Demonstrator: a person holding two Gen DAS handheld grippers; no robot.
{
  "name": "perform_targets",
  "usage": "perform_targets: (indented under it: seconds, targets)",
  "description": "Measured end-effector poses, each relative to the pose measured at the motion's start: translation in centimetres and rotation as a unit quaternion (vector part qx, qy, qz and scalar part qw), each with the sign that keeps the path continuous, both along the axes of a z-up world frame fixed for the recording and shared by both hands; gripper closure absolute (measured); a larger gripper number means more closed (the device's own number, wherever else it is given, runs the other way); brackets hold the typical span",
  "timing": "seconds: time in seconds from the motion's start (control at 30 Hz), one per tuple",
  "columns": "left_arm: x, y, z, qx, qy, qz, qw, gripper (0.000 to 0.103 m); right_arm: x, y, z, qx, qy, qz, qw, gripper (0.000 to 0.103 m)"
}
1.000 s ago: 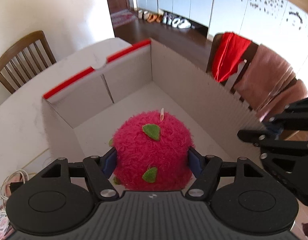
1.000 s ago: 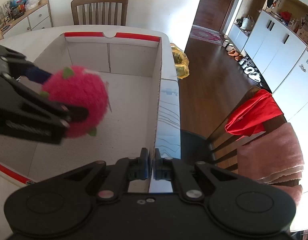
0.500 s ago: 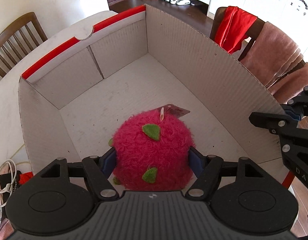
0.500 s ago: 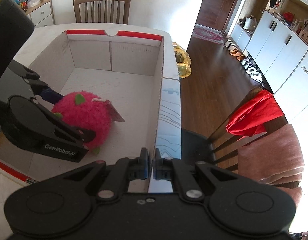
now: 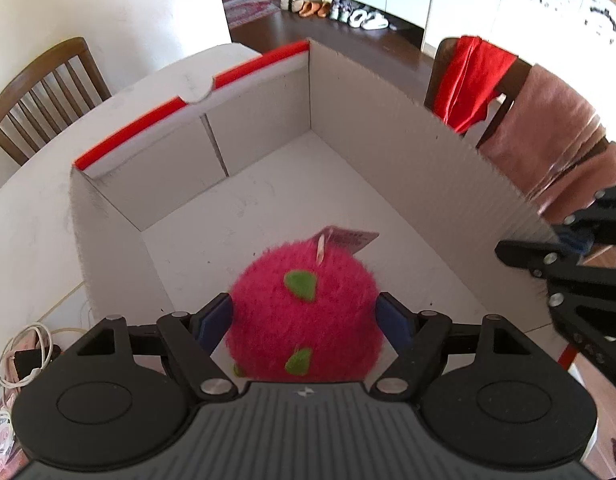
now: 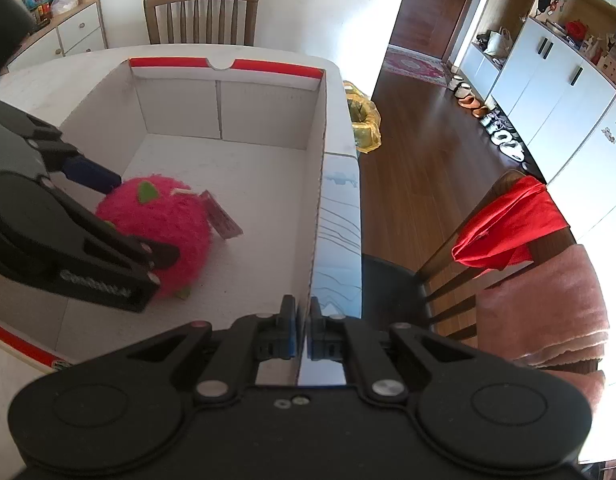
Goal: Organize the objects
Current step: 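Carry the pink ball into the cardboard box and open the left gripper, then return the left gripper to the pile and reach for the red cloth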
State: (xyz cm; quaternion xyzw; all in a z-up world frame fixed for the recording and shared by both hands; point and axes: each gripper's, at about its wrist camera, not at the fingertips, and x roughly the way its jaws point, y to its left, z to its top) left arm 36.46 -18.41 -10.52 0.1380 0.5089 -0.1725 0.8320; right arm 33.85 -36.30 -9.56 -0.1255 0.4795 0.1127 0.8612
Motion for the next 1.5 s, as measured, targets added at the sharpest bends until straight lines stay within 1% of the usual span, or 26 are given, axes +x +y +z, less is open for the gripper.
perform_targets:
  seconds: [0.07,0.17,0.27,0.47,0.6,0.67,0.8,0.93,1.03,1.1,1.13,1.17,1.2,1.27,1.33,1.4,1.5]
  targets:
    - [-0.2,0.2,0.6,-0.007,-0.005,0.004,1.0,0.019,0.0,0.0,0.0,-0.001,0.0,0.0,1.0,0.099]
    - [-0.5,0.7,1.5,-0.017,-0.012,0.011,0.9997,0.019,0.1,0.0,0.1,-0.002,0.001,-0.001,1.0,0.099]
    - [-0.9,1.6,2.6,-0.037,-0.016,0.021,0.999,0.019,0.1,0.1,0.0,-0.005,0.001,-0.002,1.0,0.099]
    - [-2.8,3.7,6.0,-0.068,-0.053,0.024,0.996,0.019,0.1,0.3,0.0,-0.01,0.001,-0.005,1.0,0.098]
    - [-4.6,5.7,8.2,-0.077,-0.084,0.03,0.9931,0.019,0.1,0.5,0.0,-0.014,0.0,-0.005,1.0,0.098]
    - [-5.4,7.0,9.1,-0.08,-0.096,0.041,0.9914,0.019,0.1,0.5,-0.1,-0.016,0.0,-0.007,1.0,0.098]
    - [-6.6,9.7,9.8,-0.087,-0.105,0.069,0.9883,0.019,0.2,0.6,0.0,-0.017,0.001,-0.009,1.0,0.098]
    - [-7.7,13.0,9.8,-0.095,-0.108,0.112,0.9832,0.018,0.1,0.6,0.1,-0.018,0.001,-0.009,1.0,0.098]
    - [-8.5,15.8,9.7,-0.105,-0.11,0.144,0.9777,0.013,0.1,0.7,0.1,-0.02,0.0,-0.007,1.0,0.098]
    - [-9.1,17.7,9.6,-0.107,-0.113,0.165,0.9738,0.013,0.1,0.8,0.1,-0.021,0.0,-0.008,1.0,0.098]
    - [-9.4,18.6,9.5,-0.107,-0.114,0.177,0.9717,0.011,0.1,0.8,0.0,-0.021,0.0,-0.008,1.0,0.098]
    - [-9.7,19.4,9.3,-0.106,-0.115,0.185,0.9703,0.007,0.1,0.8,0.0,-0.022,0.0,-0.007,1.0,0.098]
    - [-9.9,20.2,9.1,-0.103,-0.114,0.193,0.9691,0.005,0.1,0.8,0.0,-0.021,0.0,-0.006,1.0,0.098]
    - [-10.4,21.4,8.7,-0.098,-0.116,0.206,0.9666,0.004,0.1,0.8,0.0,-0.024,0.0,-0.003,1.0,0.098]
    - [-10.7,22.7,8.0,-0.094,-0.11,0.217,0.9653,0.004,0.1,1.0,0.0,-0.027,-0.001,-0.003,1.0,0.098]
    - [-11.2,23.8,7.2,-0.094,-0.106,0.225,0.9639,0.001,0.1,1.0,0.0,-0.027,0.0,-0.004,1.0,0.098]
    - [-11.5,24.5,5.8,-0.093,-0.095,0.226,0.9651,0.0,0.0,1.2,-0.1,-0.03,0.0,-0.004,1.0,0.097]
